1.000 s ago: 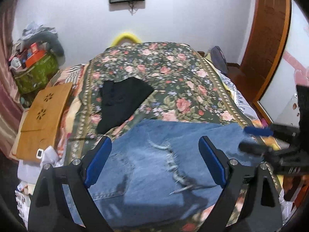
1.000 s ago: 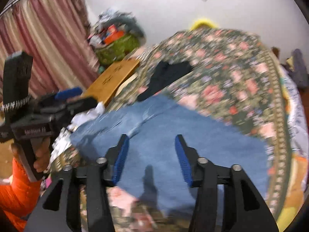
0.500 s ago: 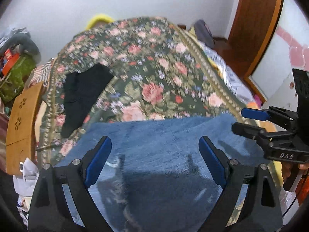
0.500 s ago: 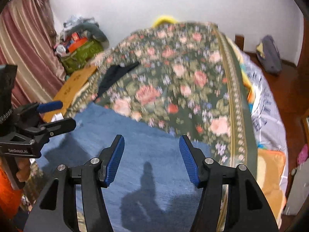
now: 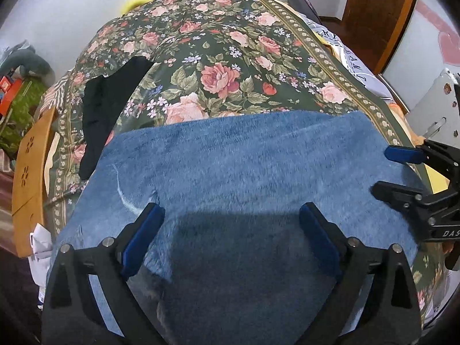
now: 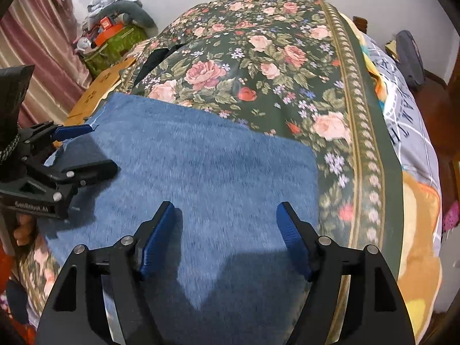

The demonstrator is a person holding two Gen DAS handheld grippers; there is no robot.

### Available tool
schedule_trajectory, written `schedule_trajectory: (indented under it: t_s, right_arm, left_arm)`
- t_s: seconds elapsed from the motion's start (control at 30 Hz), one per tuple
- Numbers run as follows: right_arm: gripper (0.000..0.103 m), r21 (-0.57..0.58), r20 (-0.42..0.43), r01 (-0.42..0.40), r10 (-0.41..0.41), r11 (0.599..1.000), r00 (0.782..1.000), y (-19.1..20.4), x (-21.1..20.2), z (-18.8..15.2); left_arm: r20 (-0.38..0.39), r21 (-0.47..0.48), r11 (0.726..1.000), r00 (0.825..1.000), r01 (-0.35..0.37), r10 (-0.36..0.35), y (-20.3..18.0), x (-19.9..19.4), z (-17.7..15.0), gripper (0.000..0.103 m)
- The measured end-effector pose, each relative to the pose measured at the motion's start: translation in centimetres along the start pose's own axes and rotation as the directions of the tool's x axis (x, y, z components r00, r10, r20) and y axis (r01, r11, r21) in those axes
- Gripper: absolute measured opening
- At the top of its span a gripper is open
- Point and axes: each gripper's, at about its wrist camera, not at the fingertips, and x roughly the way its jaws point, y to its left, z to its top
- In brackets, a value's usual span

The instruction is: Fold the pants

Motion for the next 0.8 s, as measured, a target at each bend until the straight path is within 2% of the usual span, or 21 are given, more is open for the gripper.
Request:
schedule_trajectory:
  t_s: [0.17,0.27,0.3,0.47,0.6,0.8]
  right_arm:
    - [0.07,0.046,0.015,0.013,-0.013,0.999,1.0,-0.3,-1.1,-1.3]
    - [0.075,0.065,0.015,0.047,-0.048,0.997,0.999,-0.3,-1.7,-2.0]
    - [0.079,0.069,0.012,0.062,-0.063,0.996,0.998,-0.4,-1.9,-2.1]
    - [0.079,0.087,-0.003,0.087,-0.087,0.992,0.996,-0.7,-2.9,-2.2]
    - [0.079,0.031,0.022,0.127,-0.128,0.991,0.992,0.7,-4.0,-1.6]
    - [0.08,-0.042,0.112,0.115,-0.11,0.992,0.988,4.5,-5.7,0.4]
  left_arm:
    - [0.007,-0.033,0.999,1.0,0.011,-0.01,1.0,-0.9,-1.2,0.098]
    - [0.02,-0.046,0.999,1.0,0.024,-0.023,1.6,-1.6,-2.0,0.098]
    - [0.028,-0.049,0.999,0.999,0.024,-0.023,1.8,-2.0,-2.4,0.098]
    - [0.056,-0.062,0.998,0.998,0.002,0.002,3.2,-3.8,-4.2,0.1]
    - [0.102,-0.144,0.989,0.994,-0.015,0.03,6.2,-6.3,-5.9,0.1]
    - [0.179,-0.294,0.954,0.978,-0.054,0.111,12.0,-10.3,-8.6,0.1]
